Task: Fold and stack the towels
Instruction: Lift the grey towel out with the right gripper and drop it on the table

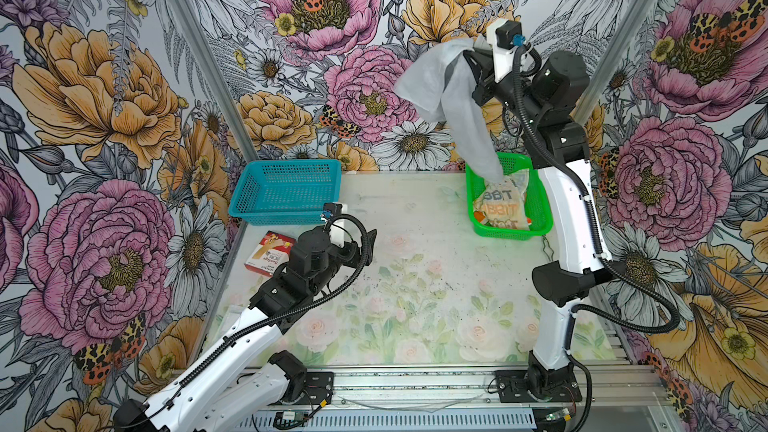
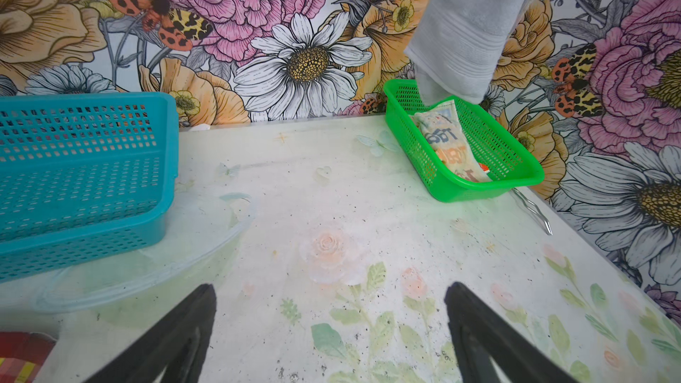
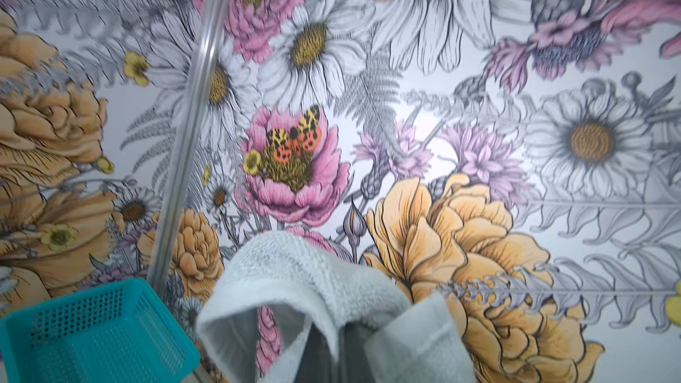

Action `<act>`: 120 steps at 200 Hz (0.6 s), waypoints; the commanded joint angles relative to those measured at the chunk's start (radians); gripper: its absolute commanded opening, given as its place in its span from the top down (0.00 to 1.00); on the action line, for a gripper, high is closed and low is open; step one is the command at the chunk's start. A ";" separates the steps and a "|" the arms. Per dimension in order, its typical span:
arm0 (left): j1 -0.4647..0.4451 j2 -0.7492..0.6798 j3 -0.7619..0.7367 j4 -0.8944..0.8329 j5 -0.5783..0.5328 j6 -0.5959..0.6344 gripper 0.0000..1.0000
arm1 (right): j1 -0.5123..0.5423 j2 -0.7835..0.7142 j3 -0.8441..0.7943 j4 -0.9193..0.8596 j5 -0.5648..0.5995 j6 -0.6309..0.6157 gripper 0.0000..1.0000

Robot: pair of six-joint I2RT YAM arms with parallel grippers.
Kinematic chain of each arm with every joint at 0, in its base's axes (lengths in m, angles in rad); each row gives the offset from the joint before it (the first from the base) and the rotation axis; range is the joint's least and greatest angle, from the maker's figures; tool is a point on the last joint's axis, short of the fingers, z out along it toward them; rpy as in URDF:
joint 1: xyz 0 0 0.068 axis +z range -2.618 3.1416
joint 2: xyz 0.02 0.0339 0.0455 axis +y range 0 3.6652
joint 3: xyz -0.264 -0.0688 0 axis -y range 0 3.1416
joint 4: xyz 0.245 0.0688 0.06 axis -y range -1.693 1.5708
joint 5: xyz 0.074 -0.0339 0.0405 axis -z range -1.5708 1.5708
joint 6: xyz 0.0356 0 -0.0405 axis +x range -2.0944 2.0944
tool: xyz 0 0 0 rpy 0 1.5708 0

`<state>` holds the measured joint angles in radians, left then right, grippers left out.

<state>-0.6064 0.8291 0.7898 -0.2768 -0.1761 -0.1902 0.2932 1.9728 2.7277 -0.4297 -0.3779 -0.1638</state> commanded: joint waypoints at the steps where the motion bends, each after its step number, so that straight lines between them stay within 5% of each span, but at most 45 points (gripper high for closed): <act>1: 0.012 -0.051 -0.012 -0.015 -0.027 0.009 0.02 | -0.011 -0.060 -0.083 -0.007 -0.070 0.164 1.00; 38: 0.007 -0.130 -0.065 -0.123 0.032 -0.140 0.02 | 0.088 -0.377 -0.891 0.035 -0.057 0.094 1.00; 73: -0.124 -0.197 -0.183 -0.131 -0.025 -0.275 0.02 | 0.136 -0.617 -1.691 0.398 0.061 0.215 1.00; 120: -0.191 -0.071 -0.154 -0.144 -0.057 -0.289 0.02 | 0.184 -0.824 -2.024 0.375 0.071 0.334 1.00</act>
<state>-0.7803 0.6979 0.6075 -0.4133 -0.2085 -0.4469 0.4461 1.3048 0.7063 -0.1783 -0.3164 0.0837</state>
